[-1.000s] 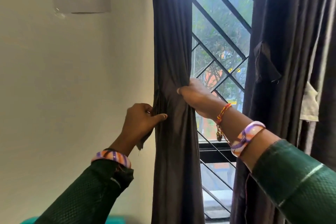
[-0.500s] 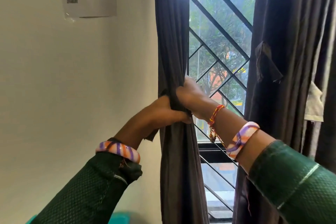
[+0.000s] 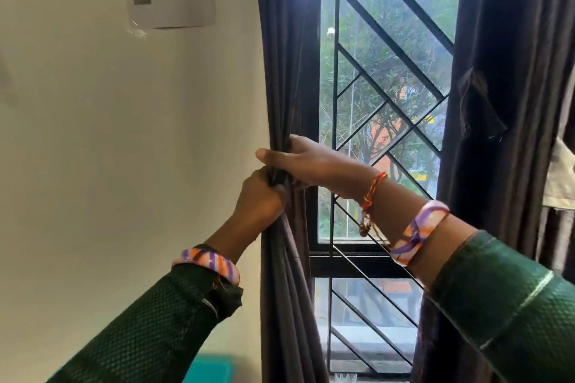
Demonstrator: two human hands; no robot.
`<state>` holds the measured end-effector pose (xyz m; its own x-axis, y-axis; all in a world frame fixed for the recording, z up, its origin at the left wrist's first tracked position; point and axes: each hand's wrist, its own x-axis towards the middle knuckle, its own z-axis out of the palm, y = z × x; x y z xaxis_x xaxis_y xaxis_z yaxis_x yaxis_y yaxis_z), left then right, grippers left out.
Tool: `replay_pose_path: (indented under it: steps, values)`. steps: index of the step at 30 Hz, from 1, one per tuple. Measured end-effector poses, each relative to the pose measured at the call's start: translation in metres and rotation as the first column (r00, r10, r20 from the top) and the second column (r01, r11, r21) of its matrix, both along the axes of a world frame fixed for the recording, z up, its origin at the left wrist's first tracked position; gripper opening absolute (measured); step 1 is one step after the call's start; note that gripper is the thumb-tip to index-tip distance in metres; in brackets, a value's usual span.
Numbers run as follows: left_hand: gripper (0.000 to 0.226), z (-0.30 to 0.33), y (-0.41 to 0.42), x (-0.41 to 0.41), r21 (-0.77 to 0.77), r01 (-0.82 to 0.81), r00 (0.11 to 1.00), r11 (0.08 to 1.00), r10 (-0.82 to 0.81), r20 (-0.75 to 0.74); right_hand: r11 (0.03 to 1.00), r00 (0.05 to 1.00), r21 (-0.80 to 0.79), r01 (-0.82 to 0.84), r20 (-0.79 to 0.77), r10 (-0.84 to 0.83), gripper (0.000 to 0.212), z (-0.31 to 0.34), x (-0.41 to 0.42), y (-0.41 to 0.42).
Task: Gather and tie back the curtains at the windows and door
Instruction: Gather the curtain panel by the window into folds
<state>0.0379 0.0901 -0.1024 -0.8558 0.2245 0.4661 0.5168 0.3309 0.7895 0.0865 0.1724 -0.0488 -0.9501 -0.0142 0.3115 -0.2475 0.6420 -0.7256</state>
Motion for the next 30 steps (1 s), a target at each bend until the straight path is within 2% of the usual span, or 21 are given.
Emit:
replay_pose_path:
  steps: [2,3,5,7,10,13,15,17,20,23,26,28,30]
  values:
    - [0.025,-0.002,-0.018,-0.006,0.085,0.052,0.996,0.995,-0.058,0.069,0.998,0.998,0.033,-0.049,0.038,0.047,0.052,-0.001,0.005,0.007]
    - [0.025,-0.003,-0.027,-0.011,0.123,0.065,0.992,0.99,-0.078,0.102,1.0,0.999,-0.014,-0.026,0.017,0.027,0.053,-0.002,0.003,0.014]
    - [0.023,-0.003,-0.039,-0.015,0.232,0.102,0.973,0.967,-0.146,0.178,0.974,0.996,-0.224,0.021,-0.077,-0.039,0.052,-0.005,-0.006,0.029]
    - [0.023,-0.002,-0.05,-0.018,0.356,0.174,0.933,0.918,-0.269,0.239,0.896,0.984,-0.443,0.041,-0.138,-0.114,0.04,-0.01,-0.021,0.041]
    - [0.038,-0.002,-0.063,-0.024,0.452,0.272,0.852,0.849,-0.431,0.296,0.805,0.977,-0.583,0.108,-0.086,-0.194,0.028,-0.025,-0.041,0.049]
    - [0.032,-0.001,-0.067,-0.027,0.467,0.306,0.783,0.83,-0.498,0.372,0.846,0.996,-0.527,0.08,0.082,-0.043,0.032,-0.041,-0.055,0.043]
    - [0.03,0.001,-0.068,-0.028,0.45,0.328,0.771,0.831,-0.511,0.381,0.833,0.97,-0.553,0.003,0.203,0.131,0.045,-0.047,-0.054,0.036]
    - [0.023,0.003,-0.072,-0.031,0.42,0.327,0.772,0.846,-0.495,0.397,0.807,0.931,-0.581,-0.101,0.231,0.283,0.058,-0.049,-0.058,0.033]
    - [0.021,0.008,-0.079,-0.038,0.38,0.293,0.805,0.877,-0.441,0.397,0.843,0.92,-0.52,-0.141,0.245,0.305,0.058,-0.046,-0.061,0.034]
    - [0.048,0.011,-0.087,-0.046,0.29,0.244,0.862,0.925,-0.344,0.372,0.933,0.954,-0.344,-0.108,0.229,0.194,0.041,-0.04,-0.059,0.034]
    - [0.069,0.014,-0.091,-0.046,0.098,0.195,0.905,0.976,-0.217,0.365,0.984,0.99,-0.17,-0.045,0.126,0.067,0.029,-0.035,-0.05,0.029]
    - [0.054,0.013,-0.087,-0.046,0.002,0.133,0.945,0.991,-0.127,0.3,0.998,0.999,-0.054,0.04,0.008,-0.04,0.023,-0.033,-0.049,0.029]
    - [0.039,0.01,-0.079,-0.046,-0.079,0.032,0.987,0.996,-0.02,0.158,0.983,0.978,0.061,0.171,-0.13,-0.162,0.017,-0.031,-0.048,0.033]
